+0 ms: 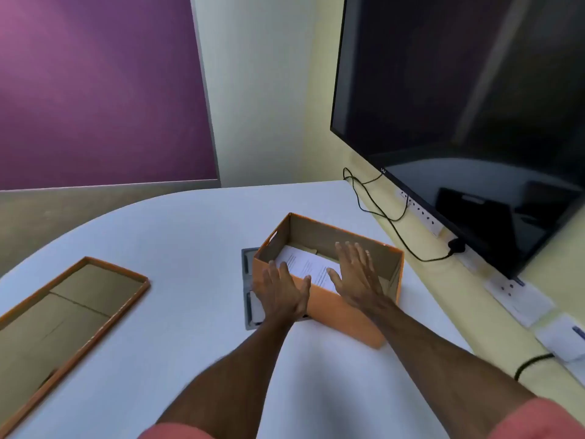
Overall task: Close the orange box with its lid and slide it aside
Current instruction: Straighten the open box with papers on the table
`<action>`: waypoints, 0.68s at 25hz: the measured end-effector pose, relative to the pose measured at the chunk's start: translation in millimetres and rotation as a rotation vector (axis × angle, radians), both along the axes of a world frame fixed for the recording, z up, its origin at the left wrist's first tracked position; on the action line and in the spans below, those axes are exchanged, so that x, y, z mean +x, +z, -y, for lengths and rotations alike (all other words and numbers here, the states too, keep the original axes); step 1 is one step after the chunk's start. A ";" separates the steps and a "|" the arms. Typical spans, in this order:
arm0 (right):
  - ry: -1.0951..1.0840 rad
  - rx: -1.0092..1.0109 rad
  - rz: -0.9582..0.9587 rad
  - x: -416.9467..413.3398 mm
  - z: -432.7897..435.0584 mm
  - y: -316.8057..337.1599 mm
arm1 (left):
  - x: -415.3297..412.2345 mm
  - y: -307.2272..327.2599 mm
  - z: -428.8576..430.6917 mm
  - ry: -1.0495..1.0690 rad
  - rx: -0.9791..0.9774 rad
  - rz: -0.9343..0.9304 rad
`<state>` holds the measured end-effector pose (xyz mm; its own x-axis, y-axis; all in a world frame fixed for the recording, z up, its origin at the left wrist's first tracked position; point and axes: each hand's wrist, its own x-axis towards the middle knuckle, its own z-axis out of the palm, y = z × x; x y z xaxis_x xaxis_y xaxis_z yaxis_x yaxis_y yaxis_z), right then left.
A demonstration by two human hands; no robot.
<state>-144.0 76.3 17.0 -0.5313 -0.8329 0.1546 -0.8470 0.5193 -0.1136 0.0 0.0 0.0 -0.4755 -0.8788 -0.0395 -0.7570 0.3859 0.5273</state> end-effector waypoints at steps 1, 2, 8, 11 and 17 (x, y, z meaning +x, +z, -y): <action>0.001 0.014 -0.003 -16.2 3.1 -3.3 | -15.6 -5.7 2.2 0.075 0.113 -0.040; 0.009 0.032 0.004 -31.5 6.6 -8.1 | -29.2 -10.7 5.0 0.154 0.201 -0.064; 0.077 0.090 -0.022 -104.0 35.0 -37.4 | -83.3 -39.8 16.2 0.575 0.654 -0.312; 0.078 0.120 -0.004 -127.2 55.0 -46.1 | -97.8 -48.5 13.2 0.691 0.763 -0.422; 0.088 0.114 0.069 -173.1 90.1 -61.7 | -116.5 -57.2 -0.6 0.669 0.809 -0.502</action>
<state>-317.1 -13.8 -44.7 -0.4619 -0.8866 0.0217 -0.8819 0.4566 -0.1177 -116.5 0.6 -57.2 -0.0473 -0.7646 -0.6428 -0.3181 -0.5985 0.7353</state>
